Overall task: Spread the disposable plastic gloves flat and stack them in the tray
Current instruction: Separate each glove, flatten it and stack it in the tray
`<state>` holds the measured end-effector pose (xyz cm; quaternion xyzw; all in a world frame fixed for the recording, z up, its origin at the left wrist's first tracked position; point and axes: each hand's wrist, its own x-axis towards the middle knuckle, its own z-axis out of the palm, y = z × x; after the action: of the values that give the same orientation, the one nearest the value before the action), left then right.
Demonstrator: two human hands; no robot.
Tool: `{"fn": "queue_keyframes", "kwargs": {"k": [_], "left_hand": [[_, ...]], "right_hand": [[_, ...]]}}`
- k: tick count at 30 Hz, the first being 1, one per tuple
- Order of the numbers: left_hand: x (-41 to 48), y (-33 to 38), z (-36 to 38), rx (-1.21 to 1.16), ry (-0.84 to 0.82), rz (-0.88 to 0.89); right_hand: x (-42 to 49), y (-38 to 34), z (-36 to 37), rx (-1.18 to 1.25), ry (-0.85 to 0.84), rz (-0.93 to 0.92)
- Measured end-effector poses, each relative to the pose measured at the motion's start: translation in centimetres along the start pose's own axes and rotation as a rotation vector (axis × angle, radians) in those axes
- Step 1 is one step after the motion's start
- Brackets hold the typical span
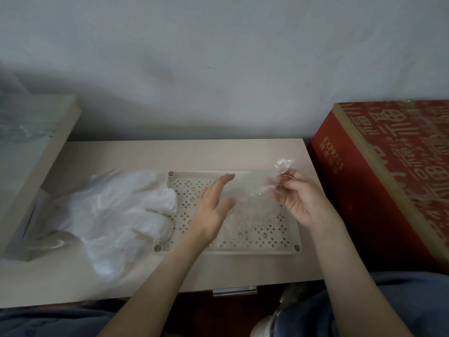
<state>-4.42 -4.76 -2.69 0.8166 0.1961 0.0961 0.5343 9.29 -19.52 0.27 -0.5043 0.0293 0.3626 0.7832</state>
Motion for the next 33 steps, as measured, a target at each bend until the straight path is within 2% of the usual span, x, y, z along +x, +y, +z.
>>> {"fn": "queue_keyframes", "kwargs": {"k": [1, 3, 4, 5, 7, 8, 9, 10, 12, 13, 16, 18, 20, 24, 26, 28, 30, 33], "left_hand": [[0.0, 0.3, 0.3, 0.079, -0.048, 0.031], [0.2, 0.0, 1.0, 0.411, -0.063, 0.144], [0.4, -0.3, 1.4, 0.530, -0.013, 0.229], [0.5, -0.6, 1.7, 0.550, 0.067, 0.299], [0.7, -0.5, 1.4, 0.355, 0.178, 0.244], [0.9, -0.2, 0.9, 0.172, 0.171, 0.118], [1.0, 0.2, 0.4, -0.080, 0.092, -0.031], [1.1, 0.6, -0.2, -0.356, -0.007, -0.150], [1.2, 1.2, -1.2, -0.762, -0.107, -0.250], [1.2, 1.3, -1.6, -0.880, -0.118, -0.263], [1.0, 1.3, -1.8, -1.042, -0.142, -0.305], [0.8, 1.1, -1.6, -1.054, -0.160, -0.335], [0.7, 0.7, -1.5, -1.029, -0.175, -0.342], [0.8, 0.5, -2.2, -1.038, -0.233, -0.364], [1.1, 0.2, -2.4, -0.975, -0.157, -0.409], [1.4, -0.3, -2.4, -0.946, -0.006, -0.485], [1.5, -0.8, -2.4, -0.881, 0.100, -0.557], [1.3, -1.1, -2.1, -0.716, 0.172, -0.647]], "right_hand": [[0.0, 0.0, 0.1, 0.007, -0.003, 0.004], [0.0, 0.2, 0.3, 0.031, -0.016, 0.020], [0.0, 0.3, 0.3, 0.065, -0.031, 0.028], [0.0, 0.4, 0.2, 0.106, -0.065, 0.029], [0.0, 0.5, -0.1, 0.168, -0.166, -0.003], [0.1, 0.6, -0.2, 0.165, -0.201, -0.033], [0.3, 0.6, -0.4, 0.109, -0.202, -0.061], [0.4, 0.7, -0.5, -0.025, -0.168, -0.091], [0.8, 1.2, -0.5, -0.368, -0.062, -0.103], [0.9, 1.6, -0.5, -0.440, -0.041, -0.072], [0.9, 2.7, -0.1, -0.374, -0.141, 0.094], [0.5, 3.0, 0.5, -0.390, -0.247, 0.126], [0.3, 3.3, 1.1, -0.368, -0.326, 0.081], [0.0, 3.4, 1.8, -0.247, -0.219, 0.011], [-0.1, 3.4, 1.4, -0.359, -0.180, 0.004], [0.0, 3.5, 0.8, -0.484, -0.193, -0.010], [0.2, 3.7, 0.3, -0.547, -0.190, -0.001], [0.3, 4.2, -0.3, -0.563, -0.128, 0.038]]}}
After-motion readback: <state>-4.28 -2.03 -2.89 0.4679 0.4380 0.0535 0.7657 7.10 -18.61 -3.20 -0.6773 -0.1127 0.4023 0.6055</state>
